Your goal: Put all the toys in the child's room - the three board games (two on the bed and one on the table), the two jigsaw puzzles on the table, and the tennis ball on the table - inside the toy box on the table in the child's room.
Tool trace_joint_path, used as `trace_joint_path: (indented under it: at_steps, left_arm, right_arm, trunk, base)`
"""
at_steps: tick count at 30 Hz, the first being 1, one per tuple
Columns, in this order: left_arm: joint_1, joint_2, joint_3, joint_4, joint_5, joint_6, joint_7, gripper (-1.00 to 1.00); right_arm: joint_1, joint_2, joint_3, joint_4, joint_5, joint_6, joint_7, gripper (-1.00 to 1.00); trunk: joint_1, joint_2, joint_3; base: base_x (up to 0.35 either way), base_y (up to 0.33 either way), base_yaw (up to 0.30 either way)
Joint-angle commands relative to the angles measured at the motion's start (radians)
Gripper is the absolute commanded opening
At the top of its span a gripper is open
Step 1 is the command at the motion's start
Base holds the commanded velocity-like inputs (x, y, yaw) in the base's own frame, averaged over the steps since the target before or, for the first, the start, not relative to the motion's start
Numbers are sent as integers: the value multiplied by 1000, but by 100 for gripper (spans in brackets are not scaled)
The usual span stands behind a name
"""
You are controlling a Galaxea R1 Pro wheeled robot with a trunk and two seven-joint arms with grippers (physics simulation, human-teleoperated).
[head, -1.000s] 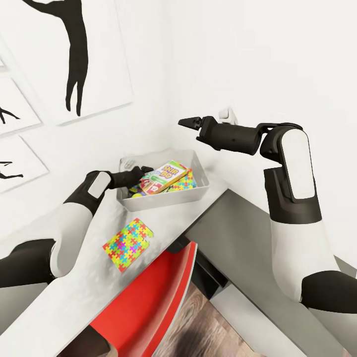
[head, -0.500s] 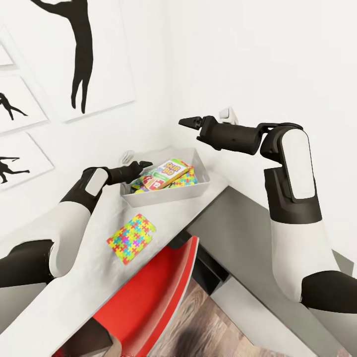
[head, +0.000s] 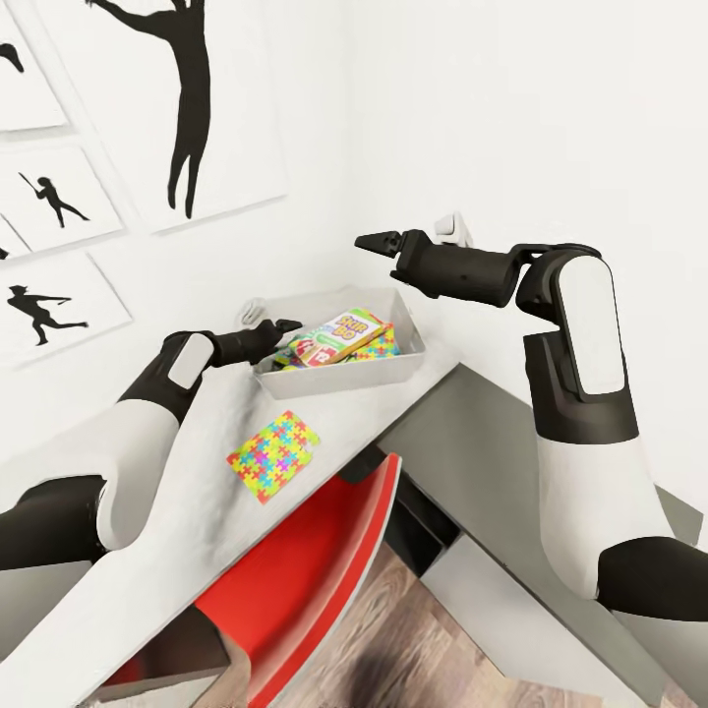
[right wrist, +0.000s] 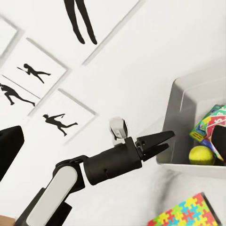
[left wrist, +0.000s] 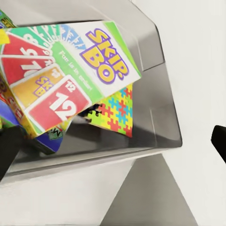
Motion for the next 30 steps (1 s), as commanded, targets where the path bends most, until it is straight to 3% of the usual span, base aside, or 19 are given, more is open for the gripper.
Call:
trace_joint_path:
  at_steps: [1,30]
  left_arm:
    - [-1,0,5,0,-1,7,-3,100]
    - [-1,1,2,0,-1,9,-2,100]
  right_arm:
    - [-1,0,0,-1,-10,2,-10,100]
    - [-1,1,0,9,1,1,-14,100]
  trunk:
    - [1,-2,-1]
    - [1,-2,29]
  base:
    - [-35,0,184]
    - [-65,0,210]
